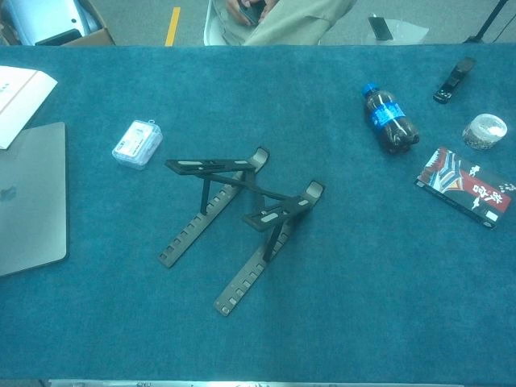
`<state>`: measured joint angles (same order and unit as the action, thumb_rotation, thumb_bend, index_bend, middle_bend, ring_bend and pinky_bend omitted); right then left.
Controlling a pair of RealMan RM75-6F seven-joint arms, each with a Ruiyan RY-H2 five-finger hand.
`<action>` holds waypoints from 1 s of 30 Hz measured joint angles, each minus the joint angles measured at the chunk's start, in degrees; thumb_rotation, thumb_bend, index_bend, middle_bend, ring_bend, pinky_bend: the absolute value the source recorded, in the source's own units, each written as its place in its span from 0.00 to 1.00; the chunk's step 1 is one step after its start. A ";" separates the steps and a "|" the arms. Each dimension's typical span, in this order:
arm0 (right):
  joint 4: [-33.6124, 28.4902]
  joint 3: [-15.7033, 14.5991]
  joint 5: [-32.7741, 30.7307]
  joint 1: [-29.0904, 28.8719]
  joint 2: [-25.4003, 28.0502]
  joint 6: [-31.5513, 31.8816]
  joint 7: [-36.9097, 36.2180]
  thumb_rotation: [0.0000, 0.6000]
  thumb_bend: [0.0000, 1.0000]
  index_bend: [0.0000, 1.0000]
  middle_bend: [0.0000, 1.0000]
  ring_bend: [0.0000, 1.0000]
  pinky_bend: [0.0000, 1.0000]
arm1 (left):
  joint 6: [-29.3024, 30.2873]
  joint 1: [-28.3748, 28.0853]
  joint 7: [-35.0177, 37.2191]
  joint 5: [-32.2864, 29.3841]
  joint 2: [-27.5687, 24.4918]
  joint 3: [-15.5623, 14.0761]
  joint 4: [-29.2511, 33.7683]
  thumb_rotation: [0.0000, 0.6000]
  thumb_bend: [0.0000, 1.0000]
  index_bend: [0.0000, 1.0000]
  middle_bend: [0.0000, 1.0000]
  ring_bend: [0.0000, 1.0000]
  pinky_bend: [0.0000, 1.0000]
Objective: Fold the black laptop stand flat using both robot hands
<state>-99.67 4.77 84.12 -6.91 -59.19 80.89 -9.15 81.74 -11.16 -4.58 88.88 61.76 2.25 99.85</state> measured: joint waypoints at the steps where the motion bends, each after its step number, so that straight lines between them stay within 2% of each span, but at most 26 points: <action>1: -0.02 -0.02 -0.01 -0.03 -0.02 -0.08 0.04 1.00 0.00 0.00 0.18 0.00 0.01 | 0.07 0.04 -0.01 0.06 0.00 -0.04 0.05 1.00 0.41 0.00 0.03 0.00 0.04; 12: -0.64 -0.54 1.41 -0.03 0.14 0.04 -0.08 1.00 0.00 0.00 0.18 0.00 0.01 | 0.18 -0.09 0.64 0.61 -0.32 -0.04 -0.09 1.00 0.41 0.00 0.03 0.00 0.04; 18: -1.26 -1.08 4.33 -1.55 0.36 -1.64 -1.55 1.00 0.00 0.00 0.18 0.00 0.01 | -0.44 -0.57 -0.03 0.77 -0.69 0.06 0.36 1.00 0.41 0.00 0.03 0.00 0.04; 30: -2.77 -2.08 15.60 -12.40 -1.90 -11.68 -5.34 1.00 0.00 0.00 0.17 0.00 0.01 | -2.08 -1.62 -4.21 -0.33 -1.43 0.57 3.64 1.00 0.41 0.00 0.03 0.00 0.04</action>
<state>-102.44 2.69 99.72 -19.30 -61.09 69.21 -14.49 79.66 -12.78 -8.79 88.55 60.33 2.82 103.49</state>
